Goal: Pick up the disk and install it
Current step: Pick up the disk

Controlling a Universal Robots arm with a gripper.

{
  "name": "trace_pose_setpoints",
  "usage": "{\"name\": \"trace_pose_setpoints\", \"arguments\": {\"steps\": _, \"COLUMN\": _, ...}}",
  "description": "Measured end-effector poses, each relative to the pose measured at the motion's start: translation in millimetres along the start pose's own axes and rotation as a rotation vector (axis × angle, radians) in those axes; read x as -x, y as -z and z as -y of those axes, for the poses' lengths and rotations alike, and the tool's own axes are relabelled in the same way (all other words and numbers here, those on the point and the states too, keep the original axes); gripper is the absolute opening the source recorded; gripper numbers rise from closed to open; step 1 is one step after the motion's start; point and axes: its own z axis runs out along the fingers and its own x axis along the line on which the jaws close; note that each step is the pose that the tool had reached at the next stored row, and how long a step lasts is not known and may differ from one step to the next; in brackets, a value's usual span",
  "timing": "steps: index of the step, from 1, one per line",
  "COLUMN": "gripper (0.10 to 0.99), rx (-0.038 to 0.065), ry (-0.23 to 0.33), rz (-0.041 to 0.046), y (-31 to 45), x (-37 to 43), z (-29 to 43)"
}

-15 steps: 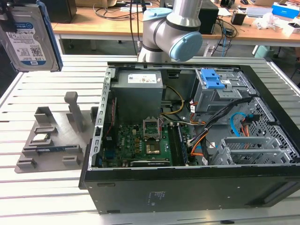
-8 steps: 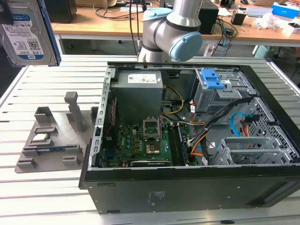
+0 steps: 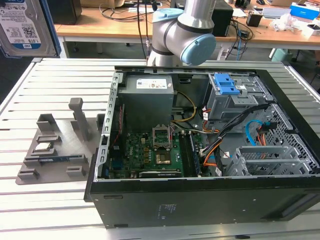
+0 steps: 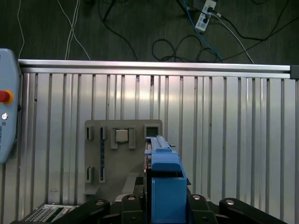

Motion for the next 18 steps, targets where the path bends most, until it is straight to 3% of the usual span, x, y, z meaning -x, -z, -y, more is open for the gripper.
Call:
{"name": "trace_pose_setpoints", "arguments": {"steps": 6, "gripper": 0.365, "rx": 0.000, "ry": 0.000, "rz": 0.0000, "y": 0.7, "x": 0.0, "z": 0.6}}
{"name": "trace_pose_setpoints", "arguments": {"steps": 15, "gripper": 0.365, "rx": 0.000, "ry": 0.000, "rz": 0.0000, "y": 0.9, "x": -0.2, "z": 6.5}}
{"name": "trace_pose_setpoints", "arguments": {"steps": 18, "gripper": 0.365, "rx": 0.000, "ry": 0.000, "rz": 0.0000, "y": 1.2, "x": -0.3, "z": 11.4}}
